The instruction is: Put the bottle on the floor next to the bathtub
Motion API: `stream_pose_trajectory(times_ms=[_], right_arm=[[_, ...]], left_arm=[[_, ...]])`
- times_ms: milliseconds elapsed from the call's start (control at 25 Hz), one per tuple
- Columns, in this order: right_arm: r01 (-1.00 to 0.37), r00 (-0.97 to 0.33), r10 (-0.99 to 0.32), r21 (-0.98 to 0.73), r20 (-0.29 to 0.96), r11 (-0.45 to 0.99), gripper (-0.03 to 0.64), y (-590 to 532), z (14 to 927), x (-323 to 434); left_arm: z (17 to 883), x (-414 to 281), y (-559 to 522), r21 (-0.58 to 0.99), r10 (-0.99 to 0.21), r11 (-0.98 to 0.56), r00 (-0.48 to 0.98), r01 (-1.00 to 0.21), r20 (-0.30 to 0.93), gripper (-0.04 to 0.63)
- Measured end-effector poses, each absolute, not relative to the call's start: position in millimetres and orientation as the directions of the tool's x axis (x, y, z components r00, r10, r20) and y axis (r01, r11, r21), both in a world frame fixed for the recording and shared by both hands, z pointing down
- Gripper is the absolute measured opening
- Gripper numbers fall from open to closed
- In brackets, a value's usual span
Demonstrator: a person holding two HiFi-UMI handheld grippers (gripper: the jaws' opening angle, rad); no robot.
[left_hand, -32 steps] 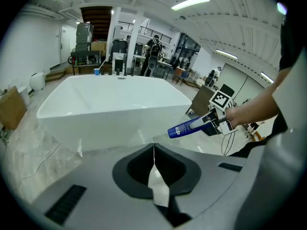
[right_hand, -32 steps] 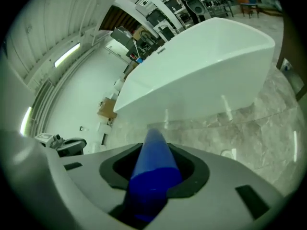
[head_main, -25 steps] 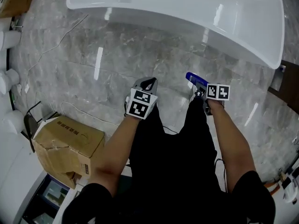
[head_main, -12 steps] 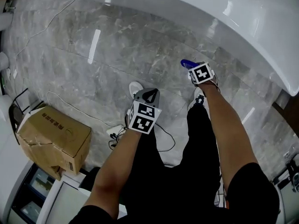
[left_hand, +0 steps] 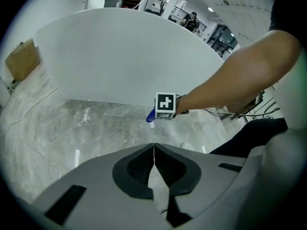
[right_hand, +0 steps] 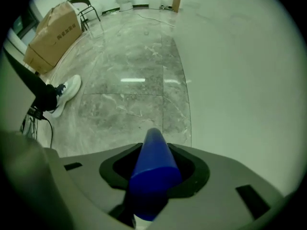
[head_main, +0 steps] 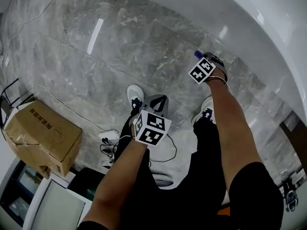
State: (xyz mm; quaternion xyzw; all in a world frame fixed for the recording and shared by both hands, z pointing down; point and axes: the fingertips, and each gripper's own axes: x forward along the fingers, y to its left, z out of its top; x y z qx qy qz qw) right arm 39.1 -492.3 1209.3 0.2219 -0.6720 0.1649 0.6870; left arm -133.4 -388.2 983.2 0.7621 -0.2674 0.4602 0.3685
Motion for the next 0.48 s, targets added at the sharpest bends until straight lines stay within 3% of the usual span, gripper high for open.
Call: stream_pose_trajectory(times_ms=[480], right_arm=[[-0.33,0.094,-0.141,0.164,0.986,0.929,0.173,-518.9,1255.8,20.3]], left_arm=[[998.0,-126.8,-384.6,0.33,-0.08,-0.624,0.478,-0.708,0.875,0.017]])
